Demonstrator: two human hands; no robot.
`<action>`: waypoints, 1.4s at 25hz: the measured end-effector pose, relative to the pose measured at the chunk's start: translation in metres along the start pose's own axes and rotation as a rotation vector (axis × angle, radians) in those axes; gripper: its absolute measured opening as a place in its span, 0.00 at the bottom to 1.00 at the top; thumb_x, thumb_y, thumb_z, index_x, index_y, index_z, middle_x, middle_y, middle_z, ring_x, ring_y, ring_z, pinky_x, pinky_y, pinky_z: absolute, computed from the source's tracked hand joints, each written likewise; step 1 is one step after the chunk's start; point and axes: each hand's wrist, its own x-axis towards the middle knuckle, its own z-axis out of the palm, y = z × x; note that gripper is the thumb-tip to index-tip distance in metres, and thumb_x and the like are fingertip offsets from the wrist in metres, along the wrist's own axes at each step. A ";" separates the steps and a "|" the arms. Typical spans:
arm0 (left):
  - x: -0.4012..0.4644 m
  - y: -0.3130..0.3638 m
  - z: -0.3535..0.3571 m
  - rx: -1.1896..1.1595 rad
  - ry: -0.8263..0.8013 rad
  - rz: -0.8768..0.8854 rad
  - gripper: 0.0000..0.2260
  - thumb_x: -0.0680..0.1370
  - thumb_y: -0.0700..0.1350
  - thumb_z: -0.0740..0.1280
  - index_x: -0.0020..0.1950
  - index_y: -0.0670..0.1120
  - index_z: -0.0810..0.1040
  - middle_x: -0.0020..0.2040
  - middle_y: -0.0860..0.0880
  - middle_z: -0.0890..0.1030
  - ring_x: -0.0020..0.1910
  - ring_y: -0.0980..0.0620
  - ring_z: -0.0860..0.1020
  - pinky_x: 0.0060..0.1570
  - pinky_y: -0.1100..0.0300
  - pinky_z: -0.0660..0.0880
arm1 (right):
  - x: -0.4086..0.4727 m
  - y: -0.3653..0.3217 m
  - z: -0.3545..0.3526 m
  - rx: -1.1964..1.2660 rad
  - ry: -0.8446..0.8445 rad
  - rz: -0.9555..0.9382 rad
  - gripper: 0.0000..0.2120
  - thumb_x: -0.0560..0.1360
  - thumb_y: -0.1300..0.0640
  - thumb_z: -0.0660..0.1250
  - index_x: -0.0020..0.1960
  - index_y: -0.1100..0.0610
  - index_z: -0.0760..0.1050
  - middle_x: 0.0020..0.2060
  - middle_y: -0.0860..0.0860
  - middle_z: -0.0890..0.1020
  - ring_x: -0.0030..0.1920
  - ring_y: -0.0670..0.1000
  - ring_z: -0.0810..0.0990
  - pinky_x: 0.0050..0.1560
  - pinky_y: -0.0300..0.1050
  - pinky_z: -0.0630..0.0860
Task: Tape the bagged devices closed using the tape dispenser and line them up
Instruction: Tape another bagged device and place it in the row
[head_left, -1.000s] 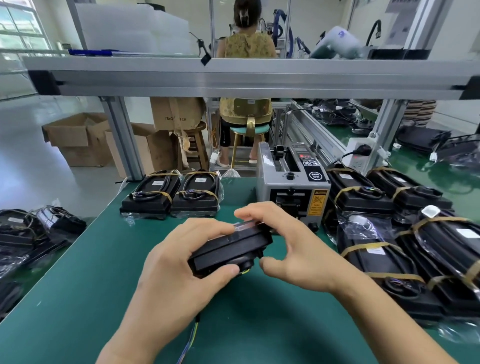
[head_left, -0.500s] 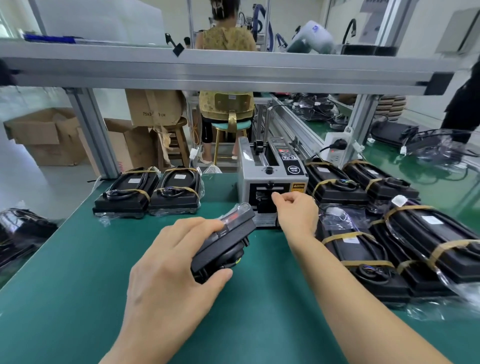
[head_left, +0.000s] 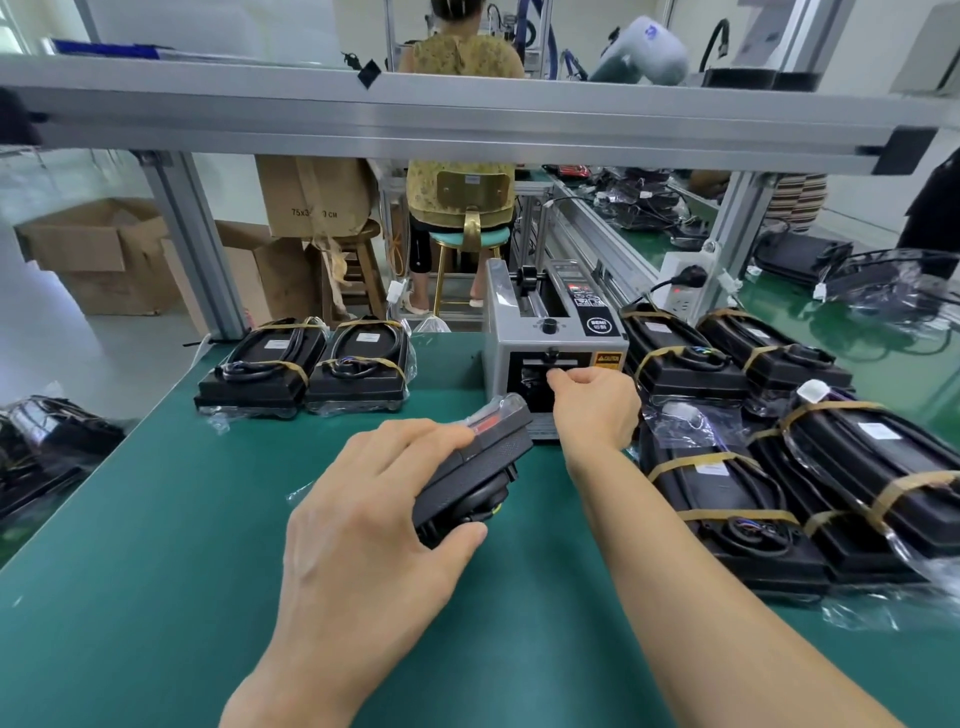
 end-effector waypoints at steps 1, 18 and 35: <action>0.000 0.000 0.000 -0.006 -0.001 -0.005 0.25 0.60 0.50 0.72 0.57 0.57 0.78 0.53 0.64 0.76 0.52 0.62 0.73 0.50 0.75 0.64 | 0.000 -0.001 0.000 0.013 -0.001 0.009 0.05 0.73 0.52 0.71 0.42 0.51 0.83 0.41 0.50 0.84 0.40 0.52 0.76 0.41 0.42 0.68; 0.003 -0.004 -0.003 -0.048 0.052 -0.055 0.23 0.61 0.50 0.73 0.56 0.56 0.79 0.52 0.62 0.78 0.50 0.56 0.77 0.50 0.61 0.71 | -0.099 -0.012 -0.075 0.428 -0.678 -0.528 0.05 0.71 0.56 0.71 0.36 0.50 0.80 0.37 0.45 0.80 0.40 0.41 0.77 0.49 0.35 0.72; -0.004 -0.007 -0.007 -0.265 0.065 -0.191 0.35 0.57 0.50 0.76 0.61 0.59 0.67 0.51 0.66 0.79 0.50 0.63 0.78 0.53 0.66 0.73 | -0.112 -0.030 -0.074 0.188 -0.591 -0.523 0.06 0.71 0.62 0.71 0.38 0.52 0.81 0.39 0.46 0.79 0.37 0.38 0.75 0.45 0.30 0.70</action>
